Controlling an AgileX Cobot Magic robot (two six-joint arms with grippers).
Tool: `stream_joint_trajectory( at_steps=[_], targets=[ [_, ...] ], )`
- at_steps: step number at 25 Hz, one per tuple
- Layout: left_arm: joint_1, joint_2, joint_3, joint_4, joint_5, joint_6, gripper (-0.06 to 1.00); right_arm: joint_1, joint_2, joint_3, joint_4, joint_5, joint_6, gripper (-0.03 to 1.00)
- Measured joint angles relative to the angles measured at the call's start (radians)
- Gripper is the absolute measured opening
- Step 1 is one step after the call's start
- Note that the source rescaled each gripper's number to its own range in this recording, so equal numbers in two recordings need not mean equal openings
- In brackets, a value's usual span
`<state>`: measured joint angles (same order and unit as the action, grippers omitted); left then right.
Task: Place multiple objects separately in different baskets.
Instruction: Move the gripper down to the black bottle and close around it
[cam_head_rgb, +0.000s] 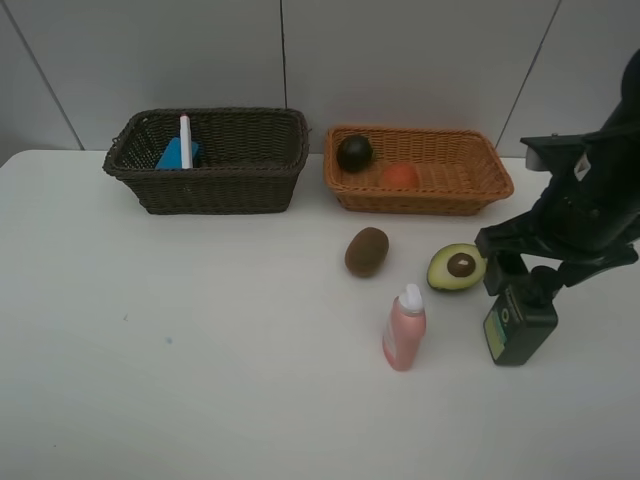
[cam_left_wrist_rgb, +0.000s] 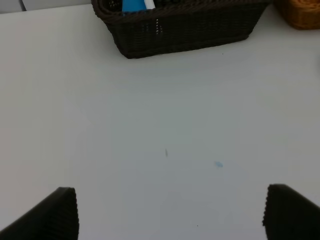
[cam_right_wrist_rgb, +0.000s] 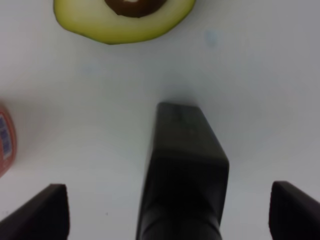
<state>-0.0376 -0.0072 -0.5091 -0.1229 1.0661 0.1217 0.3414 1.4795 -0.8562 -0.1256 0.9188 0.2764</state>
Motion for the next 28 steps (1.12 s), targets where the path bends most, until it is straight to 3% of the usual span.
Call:
stream_joint_trajectory(
  at_steps=[25,28],
  targets=[
    [0.000,0.000,0.000,0.000,0.000,0.000,0.91,-0.001,0.102,0.095,-0.035,-0.148,0.030,1.00],
    [0.000,0.000,0.000,0.000,0.000,0.000,0.91,-0.001,0.104,0.094,-0.034,-0.147,0.030,0.89]
  ],
)
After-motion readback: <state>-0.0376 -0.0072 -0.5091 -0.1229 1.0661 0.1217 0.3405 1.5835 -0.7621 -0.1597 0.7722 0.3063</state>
